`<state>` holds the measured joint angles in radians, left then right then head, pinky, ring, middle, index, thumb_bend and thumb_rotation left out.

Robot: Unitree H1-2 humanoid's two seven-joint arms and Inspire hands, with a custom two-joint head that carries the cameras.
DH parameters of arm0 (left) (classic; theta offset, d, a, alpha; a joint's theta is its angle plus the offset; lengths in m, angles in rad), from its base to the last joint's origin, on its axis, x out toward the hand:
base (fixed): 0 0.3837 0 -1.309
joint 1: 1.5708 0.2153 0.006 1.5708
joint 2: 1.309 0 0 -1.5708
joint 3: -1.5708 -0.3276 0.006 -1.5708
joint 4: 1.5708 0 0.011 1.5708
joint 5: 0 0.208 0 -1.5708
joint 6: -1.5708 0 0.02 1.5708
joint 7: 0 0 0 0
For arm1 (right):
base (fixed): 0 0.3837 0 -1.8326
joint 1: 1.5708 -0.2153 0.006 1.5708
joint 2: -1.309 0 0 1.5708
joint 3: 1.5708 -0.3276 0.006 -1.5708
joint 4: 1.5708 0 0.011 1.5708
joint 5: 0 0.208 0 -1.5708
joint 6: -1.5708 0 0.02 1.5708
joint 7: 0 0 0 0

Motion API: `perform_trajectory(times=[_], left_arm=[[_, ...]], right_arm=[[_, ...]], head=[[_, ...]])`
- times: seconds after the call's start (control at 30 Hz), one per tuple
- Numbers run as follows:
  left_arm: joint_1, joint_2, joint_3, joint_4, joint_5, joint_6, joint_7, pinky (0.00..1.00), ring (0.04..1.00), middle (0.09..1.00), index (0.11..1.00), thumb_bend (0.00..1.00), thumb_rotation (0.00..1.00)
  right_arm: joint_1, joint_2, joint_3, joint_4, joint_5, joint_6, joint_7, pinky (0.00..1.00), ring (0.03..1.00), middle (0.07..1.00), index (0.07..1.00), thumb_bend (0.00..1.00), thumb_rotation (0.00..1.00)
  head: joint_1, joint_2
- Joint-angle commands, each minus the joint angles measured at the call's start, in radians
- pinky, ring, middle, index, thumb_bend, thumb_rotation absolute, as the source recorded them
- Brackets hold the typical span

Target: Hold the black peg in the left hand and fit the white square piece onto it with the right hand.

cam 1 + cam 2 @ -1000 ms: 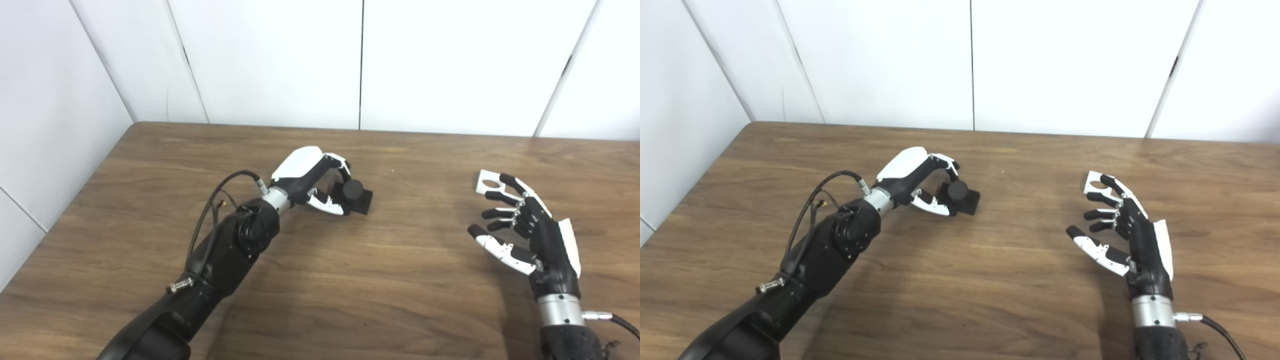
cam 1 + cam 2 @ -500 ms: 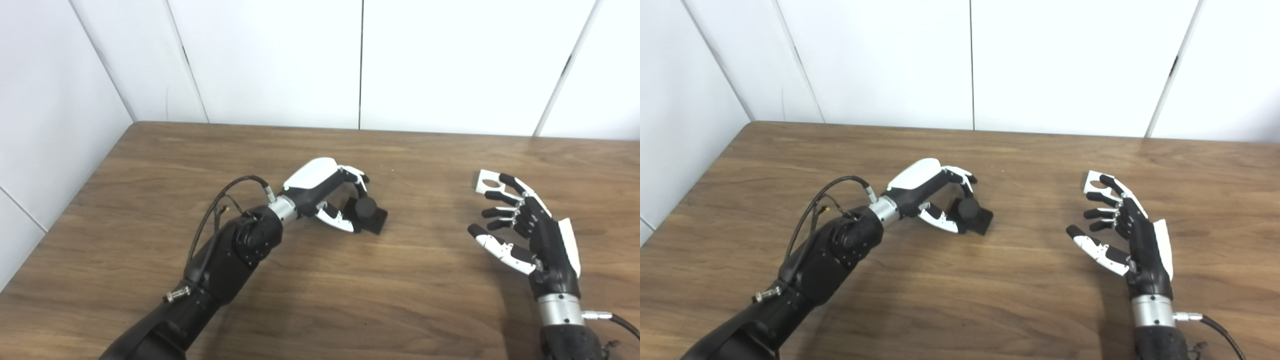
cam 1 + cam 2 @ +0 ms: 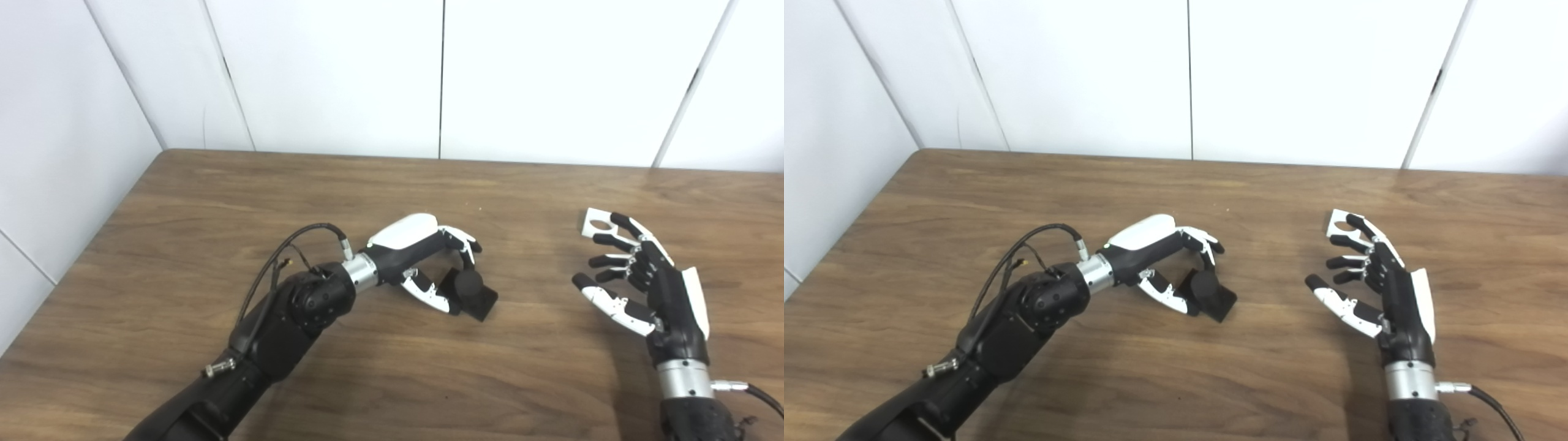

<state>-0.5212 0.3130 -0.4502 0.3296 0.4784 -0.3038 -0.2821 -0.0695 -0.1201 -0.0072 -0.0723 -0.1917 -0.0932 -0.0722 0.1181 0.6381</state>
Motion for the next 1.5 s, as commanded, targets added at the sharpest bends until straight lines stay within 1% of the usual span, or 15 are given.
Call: perform_trajectory(times=[0.0,0.13,0.2,0.27,0.3,0.47,0.57,0.67,0.77,0.9,1.1,1.17,1.27,1.37,1.47], left_arm=[[0.011,0.013,-0.026,-0.016,0.001,-0.026,-0.053,0.79,0.867,0.823,0.491,0.51,0.09],[0.009,0.027,-0.044,-0.023,0.031,-0.022,-0.069,0.82,0.879,0.844,0.494,0.51,0.1],[0.007,0.041,-0.06,-0.032,0.079,-0.021,-0.055,0.84,0.897,0.861,0.497,0.51,0.1],[0.007,0.052,-0.067,-0.037,0.102,-0.022,-0.045,0.87,0.917,0.879,0.625,0.72,0.37],[0.007,0.056,-0.067,-0.038,0.104,-0.024,-0.044,0.87,0.921,0.882,0.634,0.73,0.4],[0.016,0.08,-0.055,-0.052,0.103,-0.038,-0.043,0.88,0.908,0.87,0.615,0.74,0.35],[0.023,0.09,-0.048,-0.059,0.096,-0.048,-0.046,0.88,0.899,0.861,0.598,0.75,0.3],[0.025,0.091,-0.044,-0.05,0.093,-0.064,-0.038,0.85,0.885,0.85,0.583,0.76,0.28],[0.028,0.089,-0.039,-0.054,0.087,-0.056,-0.049,0.84,0.884,0.849,0.574,0.75,0.27],[0.027,0.088,-0.039,-0.054,0.091,-0.064,-0.045,0.83,0.877,0.844,0.565,0.75,0.27],[0.03,0.088,-0.038,-0.05,0.094,-0.07,-0.04,0.83,0.876,0.839,0.558,0.74,0.27],[0.03,0.09,-0.038,-0.051,0.095,-0.069,-0.042,0.84,0.878,0.839,0.558,0.74,0.28],[0.03,0.092,-0.037,-0.047,0.094,-0.071,-0.042,0.84,0.88,0.838,0.561,0.74,0.27],[0.033,0.095,-0.031,-0.045,0.083,-0.077,-0.04,0.83,0.877,0.836,0.561,0.75,0.25],[0.036,0.1,-0.028,-0.04,0.088,-0.088,-0.034,0.82,0.873,0.833,0.56,0.74,0.24]], right_arm=[[-0.018,-0.004,-0.004,-0.009,-0.019,-0.017,-0.009,0.49,0.594,0.726,0.842,0.49,0.14],[-0.021,0.002,0.0,-0.004,-0.026,-0.032,-0.016,0.48,0.585,0.717,0.838,0.49,0.16],[-0.021,0.006,0.001,-0.007,-0.03,-0.03,-0.018,0.47,0.581,0.715,0.837,0.5,0.18],[-0.02,0.01,0.002,-0.012,-0.033,-0.027,-0.019,0.47,0.581,0.717,0.839,0.51,0.21],[-0.02,0.011,0.002,-0.012,-0.036,-0.029,-0.02,0.47,0.579,0.715,0.839,0.51,0.22],[-0.018,0.031,0.006,-0.023,-0.049,-0.012,-0.028,0.47,0.578,0.718,0.842,0.53,0.25],[-0.017,0.04,0.008,-0.028,-0.065,-0.012,-0.034,0.48,0.579,0.717,0.844,0.52,0.27],[-0.02,0.044,0.004,-0.035,-0.07,-0.005,-0.035,0.49,0.591,0.721,0.848,0.51,0.25],[-0.028,0.037,-0.005,-0.042,-0.071,-0.004,-0.034,0.48,0.587,0.718,0.848,0.5,0.2],[-0.041,0.022,-0.017,-0.043,-0.065,-0.005,-0.028,0.48,0.586,0.722,0.849,0.5,0.22],[-0.06,0.009,-0.032,-0.039,-0.053,-0.019,-0.027,0.47,0.575,0.715,0.843,0.5,0.2],[-0.073,0.001,-0.037,-0.043,-0.061,-0.016,-0.029,0.46,0.568,0.709,0.837,0.52,0.23],[-0.106,-0.03,-0.043,-0.046,-0.105,-0.009,-0.036,0.48,0.59,0.698,0.826,0.53,0.25],[-0.166,-0.089,-0.054,-0.058,-0.155,0.036,-0.02,0.52,0.633,0.707,0.795,0.55,0.27],[-0.254,-0.197,-0.025,-0.06,-0.257,0.123,0.055,0.56,0.681,0.748,0.818,0.59,0.3]], head=[[-0.006,0.001],[-0.039,0.004],[-0.066,0.007],[-0.097,0.01],[-0.102,0.011],[-0.216,0.001],[-0.255,-0.005],[-0.264,-0.006],[-0.268,-0.003],[-0.27,-0.003],[-0.271,-0.005],[-0.271,-0.005],[-0.297,-0.018],[-0.314,-0.025],[-0.332,-0.035]])
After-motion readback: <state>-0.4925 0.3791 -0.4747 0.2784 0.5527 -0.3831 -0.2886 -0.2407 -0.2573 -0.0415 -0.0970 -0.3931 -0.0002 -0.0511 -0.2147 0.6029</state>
